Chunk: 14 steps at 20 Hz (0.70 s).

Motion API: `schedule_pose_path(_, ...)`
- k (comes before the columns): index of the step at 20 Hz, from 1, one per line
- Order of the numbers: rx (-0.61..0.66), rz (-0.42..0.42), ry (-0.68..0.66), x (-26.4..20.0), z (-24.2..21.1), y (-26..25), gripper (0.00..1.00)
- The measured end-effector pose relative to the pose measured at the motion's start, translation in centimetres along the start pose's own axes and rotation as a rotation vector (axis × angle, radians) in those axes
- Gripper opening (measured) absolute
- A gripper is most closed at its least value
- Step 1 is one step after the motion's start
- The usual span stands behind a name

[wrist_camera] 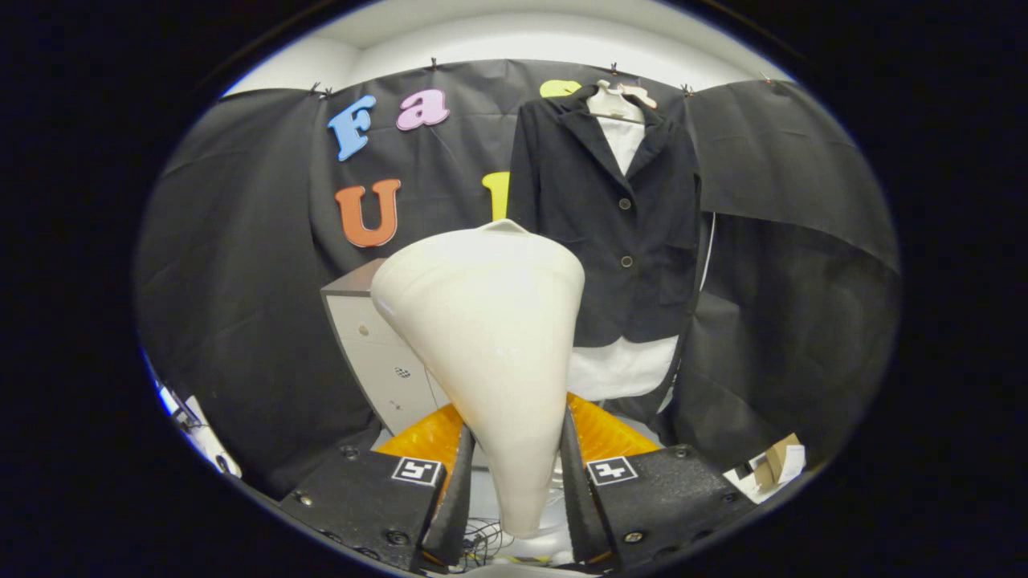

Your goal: Iron the clothes twice with a garment steamer, once on the left side and once on the right side.

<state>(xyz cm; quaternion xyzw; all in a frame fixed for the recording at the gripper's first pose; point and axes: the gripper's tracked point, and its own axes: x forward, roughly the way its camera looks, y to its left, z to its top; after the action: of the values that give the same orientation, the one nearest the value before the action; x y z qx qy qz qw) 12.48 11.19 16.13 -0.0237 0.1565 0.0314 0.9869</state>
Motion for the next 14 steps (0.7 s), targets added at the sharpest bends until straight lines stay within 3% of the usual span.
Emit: schedule_pose_path(14,-0.016,-0.002,0.02,1.3,0.8,0.2,0.52)
